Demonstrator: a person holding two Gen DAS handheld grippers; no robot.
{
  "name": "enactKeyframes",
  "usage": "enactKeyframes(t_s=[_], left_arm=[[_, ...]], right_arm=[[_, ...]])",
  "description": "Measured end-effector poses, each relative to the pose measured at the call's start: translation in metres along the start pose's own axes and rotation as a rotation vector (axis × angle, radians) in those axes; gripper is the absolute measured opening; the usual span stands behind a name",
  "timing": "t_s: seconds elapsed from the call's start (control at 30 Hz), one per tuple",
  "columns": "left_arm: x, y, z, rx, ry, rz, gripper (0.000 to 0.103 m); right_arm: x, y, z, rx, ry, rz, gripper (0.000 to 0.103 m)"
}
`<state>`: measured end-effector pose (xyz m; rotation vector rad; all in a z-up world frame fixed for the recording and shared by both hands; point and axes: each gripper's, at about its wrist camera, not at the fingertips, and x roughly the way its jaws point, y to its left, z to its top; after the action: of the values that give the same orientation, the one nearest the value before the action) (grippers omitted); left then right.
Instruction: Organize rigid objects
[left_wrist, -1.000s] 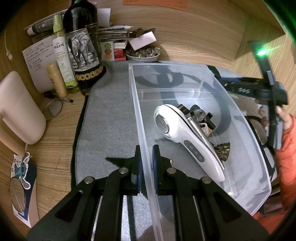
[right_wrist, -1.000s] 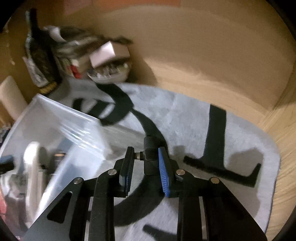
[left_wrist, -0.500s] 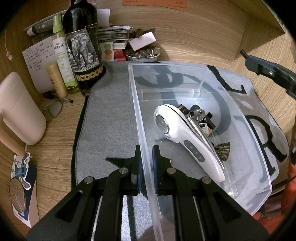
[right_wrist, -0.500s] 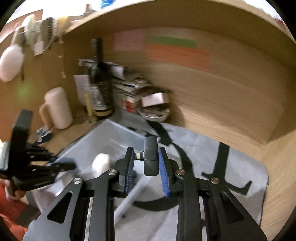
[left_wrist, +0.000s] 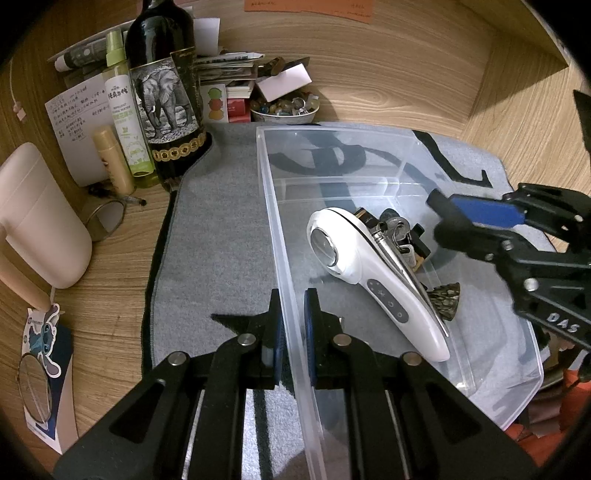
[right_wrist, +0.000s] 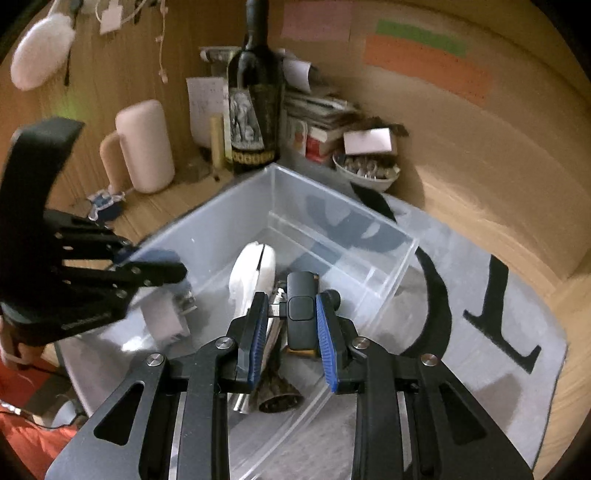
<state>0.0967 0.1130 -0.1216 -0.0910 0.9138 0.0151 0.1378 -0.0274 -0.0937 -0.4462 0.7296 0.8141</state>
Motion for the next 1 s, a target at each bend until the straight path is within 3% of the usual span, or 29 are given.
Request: enactKeyframes(t_s=[0.3, 0.57, 0.67, 0.7, 0.77, 0.83, 0.9, 1.0], left_arm=[[0.0, 0.0, 0.0, 0.001, 0.001, 0.001, 0.01], [-0.004, -0.002, 0.004, 0.006, -0.012, 0.015, 0.01], [-0.01, -0.004, 0.008, 0.017, -0.029, 0.035, 0.01], [-0.014, -0.005, 0.009, 0.02, -0.041, 0.045, 0.014], [-0.021, -0.006, 0.011, 0.019, -0.063, 0.05, 0.036], [-0.031, -0.01, 0.012, 0.026, -0.104, 0.062, 0.046], [-0.044, -0.016, 0.013, 0.047, -0.145, 0.075, 0.049], [-0.064, -0.027, 0.014, 0.067, -0.213, 0.077, 0.064]], right_arm=[[0.005, 0.0, 0.0, 0.002, 0.018, -0.006, 0.025], [-0.014, -0.001, 0.002, 0.019, -0.033, -0.005, 0.046], [-0.026, -0.002, 0.003, 0.025, -0.068, -0.021, 0.06], [-0.031, -0.003, 0.002, 0.03, -0.084, -0.029, 0.065], [-0.042, -0.004, 0.002, 0.039, -0.112, -0.041, 0.071], [-0.051, -0.005, 0.001, 0.048, -0.134, -0.054, 0.078], [-0.063, -0.007, -0.001, 0.06, -0.16, -0.072, 0.083], [-0.078, -0.008, -0.004, 0.077, -0.191, -0.098, 0.084]])
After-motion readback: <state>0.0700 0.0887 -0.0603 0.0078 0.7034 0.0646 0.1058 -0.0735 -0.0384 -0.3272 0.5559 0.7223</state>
